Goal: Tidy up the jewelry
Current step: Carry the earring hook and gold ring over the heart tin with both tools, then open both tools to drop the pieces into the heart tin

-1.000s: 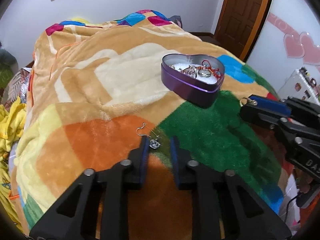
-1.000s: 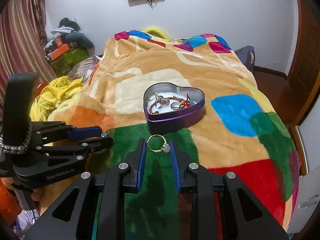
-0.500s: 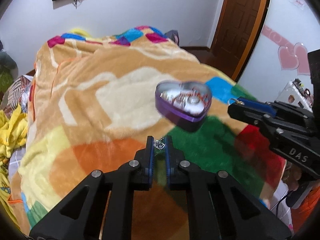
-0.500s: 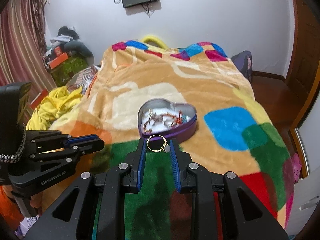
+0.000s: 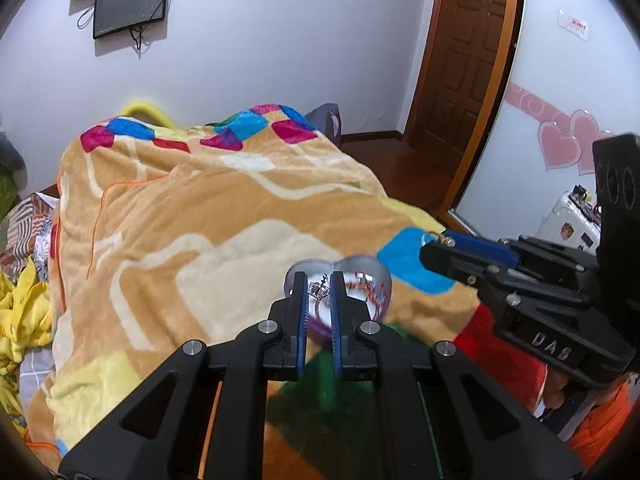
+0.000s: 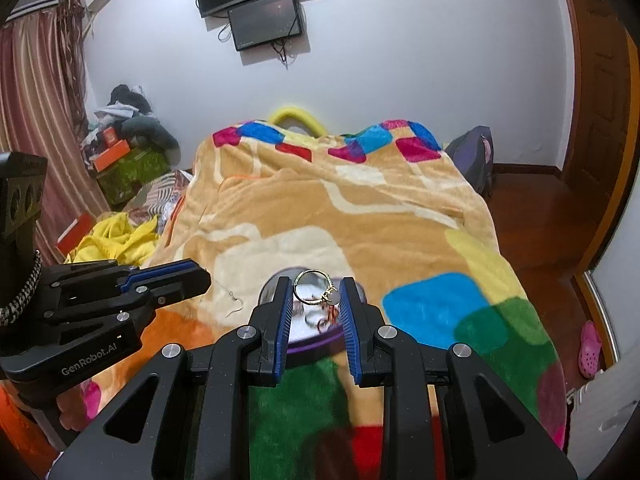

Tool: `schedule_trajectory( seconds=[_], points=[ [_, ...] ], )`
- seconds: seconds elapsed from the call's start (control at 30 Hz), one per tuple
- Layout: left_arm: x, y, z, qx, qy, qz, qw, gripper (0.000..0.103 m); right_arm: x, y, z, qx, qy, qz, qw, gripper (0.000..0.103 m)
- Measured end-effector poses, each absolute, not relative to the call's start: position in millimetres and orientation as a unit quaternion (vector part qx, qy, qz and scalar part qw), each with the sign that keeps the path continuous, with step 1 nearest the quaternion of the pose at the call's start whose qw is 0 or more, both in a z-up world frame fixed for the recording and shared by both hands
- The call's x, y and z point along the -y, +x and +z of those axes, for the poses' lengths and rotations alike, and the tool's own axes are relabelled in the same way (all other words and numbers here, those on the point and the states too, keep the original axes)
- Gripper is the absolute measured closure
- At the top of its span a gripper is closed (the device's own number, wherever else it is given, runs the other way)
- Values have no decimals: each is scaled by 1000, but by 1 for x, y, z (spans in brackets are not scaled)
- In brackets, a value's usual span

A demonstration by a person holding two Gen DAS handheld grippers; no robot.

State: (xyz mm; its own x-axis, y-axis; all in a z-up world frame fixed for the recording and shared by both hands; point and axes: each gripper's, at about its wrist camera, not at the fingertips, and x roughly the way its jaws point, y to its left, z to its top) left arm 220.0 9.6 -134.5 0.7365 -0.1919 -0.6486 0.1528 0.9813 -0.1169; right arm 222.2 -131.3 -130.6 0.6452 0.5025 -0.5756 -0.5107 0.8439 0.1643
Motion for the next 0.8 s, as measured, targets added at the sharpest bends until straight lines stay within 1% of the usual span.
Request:
schedule_trajectory(
  seconds=[0.2, 0.53, 0.8],
  points=[
    [-9, 235, -136, -349, -32, -95, 932, 94, 123, 233, -138, -322, -13, 283, 903, 81],
    [-11, 260, -170, -389, -46, -107, 914, 94, 111, 245, -173, -366, -31, 296, 882, 81],
    [-8, 268, -185, -407, -45, -113, 905, 94, 109, 253, -182, -384, -35, 304, 871, 81]
  ],
)
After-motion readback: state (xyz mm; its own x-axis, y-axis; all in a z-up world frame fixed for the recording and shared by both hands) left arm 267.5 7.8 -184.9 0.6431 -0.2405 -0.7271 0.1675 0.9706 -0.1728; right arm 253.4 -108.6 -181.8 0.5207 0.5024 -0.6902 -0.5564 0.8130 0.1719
